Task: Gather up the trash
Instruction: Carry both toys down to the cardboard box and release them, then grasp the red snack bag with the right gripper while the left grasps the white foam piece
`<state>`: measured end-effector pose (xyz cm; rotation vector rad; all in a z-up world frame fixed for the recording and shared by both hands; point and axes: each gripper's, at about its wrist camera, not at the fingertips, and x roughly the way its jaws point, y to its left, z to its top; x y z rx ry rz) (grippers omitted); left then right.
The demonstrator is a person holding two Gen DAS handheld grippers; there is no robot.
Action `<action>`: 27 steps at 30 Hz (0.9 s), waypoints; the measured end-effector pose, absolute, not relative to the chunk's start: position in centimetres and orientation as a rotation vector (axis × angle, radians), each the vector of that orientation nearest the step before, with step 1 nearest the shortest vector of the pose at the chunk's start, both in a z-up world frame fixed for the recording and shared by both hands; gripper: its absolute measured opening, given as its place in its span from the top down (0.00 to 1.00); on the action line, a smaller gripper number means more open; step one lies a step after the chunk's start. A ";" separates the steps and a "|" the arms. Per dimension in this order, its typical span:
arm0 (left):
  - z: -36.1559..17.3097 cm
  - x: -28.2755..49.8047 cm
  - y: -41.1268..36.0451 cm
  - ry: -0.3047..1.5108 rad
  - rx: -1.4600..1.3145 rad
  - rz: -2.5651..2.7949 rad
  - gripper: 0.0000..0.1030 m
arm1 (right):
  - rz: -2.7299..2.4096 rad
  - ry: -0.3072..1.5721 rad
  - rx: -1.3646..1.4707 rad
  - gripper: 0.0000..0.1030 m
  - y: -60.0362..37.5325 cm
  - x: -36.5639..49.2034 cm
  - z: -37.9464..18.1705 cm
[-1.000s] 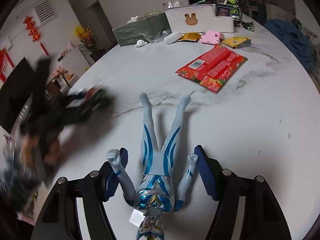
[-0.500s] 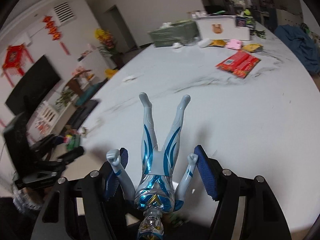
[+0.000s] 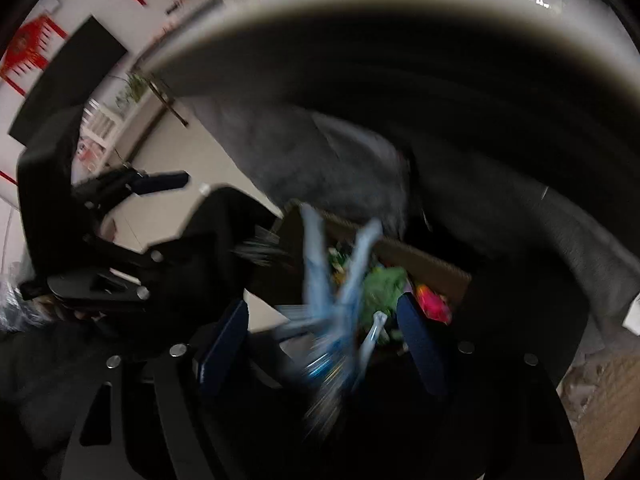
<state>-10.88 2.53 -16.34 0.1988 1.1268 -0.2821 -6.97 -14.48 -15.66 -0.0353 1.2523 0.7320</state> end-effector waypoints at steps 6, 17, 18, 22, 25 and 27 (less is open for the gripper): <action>-12.6 -11.8 4.0 1.051 0.171 -0.296 0.23 | 0.741 1.012 0.051 0.20 -18.7 -5.9 -5.5; -3.4 -8.9 3.7 0.833 0.017 -0.378 0.17 | 0.071 0.943 0.360 0.15 -24.8 23.2 -1.0; -2.9 -8.5 3.8 0.819 0.005 -0.380 0.17 | 0.003 0.968 0.399 0.15 -24.6 25.7 -1.6; -2.0 -6.6 3.8 0.784 -0.006 -0.386 0.17 | -0.130 1.060 0.388 0.05 -22.7 31.5 -3.8; -0.9 -3.3 4.0 0.790 0.007 -0.361 0.17 | -0.186 1.067 0.141 0.04 -19.3 32.7 -4.8; 0.1 0.0 4.1 0.799 0.008 -0.349 0.17 | -0.134 1.028 0.106 0.11 -18.7 31.9 -4.8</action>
